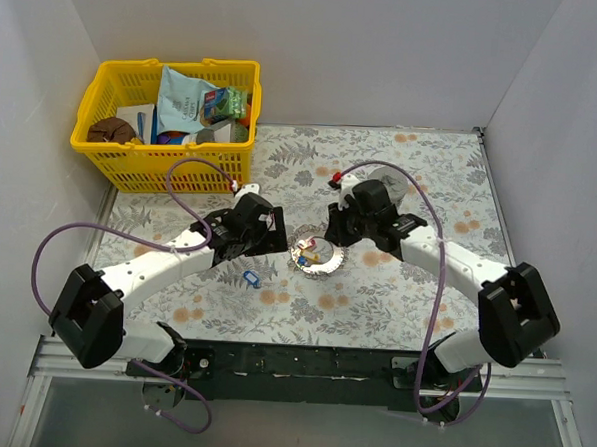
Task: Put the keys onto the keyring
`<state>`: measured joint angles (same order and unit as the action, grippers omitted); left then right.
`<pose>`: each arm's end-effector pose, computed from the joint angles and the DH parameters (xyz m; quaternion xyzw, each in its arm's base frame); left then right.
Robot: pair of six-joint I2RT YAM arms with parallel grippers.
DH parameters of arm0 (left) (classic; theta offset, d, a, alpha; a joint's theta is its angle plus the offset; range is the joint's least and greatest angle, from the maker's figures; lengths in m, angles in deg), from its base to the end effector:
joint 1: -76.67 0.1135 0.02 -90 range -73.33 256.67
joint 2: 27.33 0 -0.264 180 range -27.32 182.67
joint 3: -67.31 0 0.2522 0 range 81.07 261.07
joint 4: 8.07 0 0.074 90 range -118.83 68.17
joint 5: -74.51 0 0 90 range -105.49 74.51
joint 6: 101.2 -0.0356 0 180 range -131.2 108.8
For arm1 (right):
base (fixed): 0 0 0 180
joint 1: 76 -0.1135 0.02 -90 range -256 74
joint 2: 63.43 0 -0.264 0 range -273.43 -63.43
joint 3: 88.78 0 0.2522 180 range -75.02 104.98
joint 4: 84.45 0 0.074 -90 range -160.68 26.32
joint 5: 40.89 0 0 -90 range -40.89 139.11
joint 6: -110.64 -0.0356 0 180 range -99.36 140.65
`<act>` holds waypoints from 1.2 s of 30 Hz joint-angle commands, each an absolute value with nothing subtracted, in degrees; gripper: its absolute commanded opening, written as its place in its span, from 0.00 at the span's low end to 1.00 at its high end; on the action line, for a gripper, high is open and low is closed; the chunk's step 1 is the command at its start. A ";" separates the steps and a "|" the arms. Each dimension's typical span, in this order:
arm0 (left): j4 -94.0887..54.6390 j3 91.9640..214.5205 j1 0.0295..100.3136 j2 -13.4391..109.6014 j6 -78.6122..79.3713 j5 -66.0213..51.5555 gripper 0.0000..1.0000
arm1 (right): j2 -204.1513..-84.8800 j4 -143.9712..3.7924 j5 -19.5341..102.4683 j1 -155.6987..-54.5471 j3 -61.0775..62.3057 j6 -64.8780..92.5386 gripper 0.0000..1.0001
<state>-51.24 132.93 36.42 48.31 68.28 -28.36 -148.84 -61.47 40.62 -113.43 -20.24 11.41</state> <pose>0.2097 -0.1671 0.2383 -0.3499 0.8763 -0.2180 0.2495 0.2541 0.2011 0.2335 -0.2505 0.8684 0.2289 0.3615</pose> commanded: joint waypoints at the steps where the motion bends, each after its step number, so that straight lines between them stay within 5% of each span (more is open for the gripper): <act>1: -48.72 135.82 36.24 50.18 65.62 -27.62 0.98 | -142.37 -64.00 39.80 -108.89 -24.56 7.91 0.27; 12: -52.59 148.65 35.80 69.52 65.00 -26.57 0.96 | -136.30 -70.15 26.71 -101.13 -40.03 0.27 0.53; 25: -56.90 159.21 34.40 83.76 64.21 -26.57 0.88 | -145.17 -83.60 20.81 -99.90 -44.26 -8.71 0.57; 36: -54.17 152.71 33.17 80.70 66.05 -23.32 0.42 | -154.75 -87.91 19.58 -99.73 -39.61 -9.24 0.56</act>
<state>-53.71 156.60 33.67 83.83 64.68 -25.84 -151.66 -85.38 19.90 -100.01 -42.73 -9.53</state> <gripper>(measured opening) 0.459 0.566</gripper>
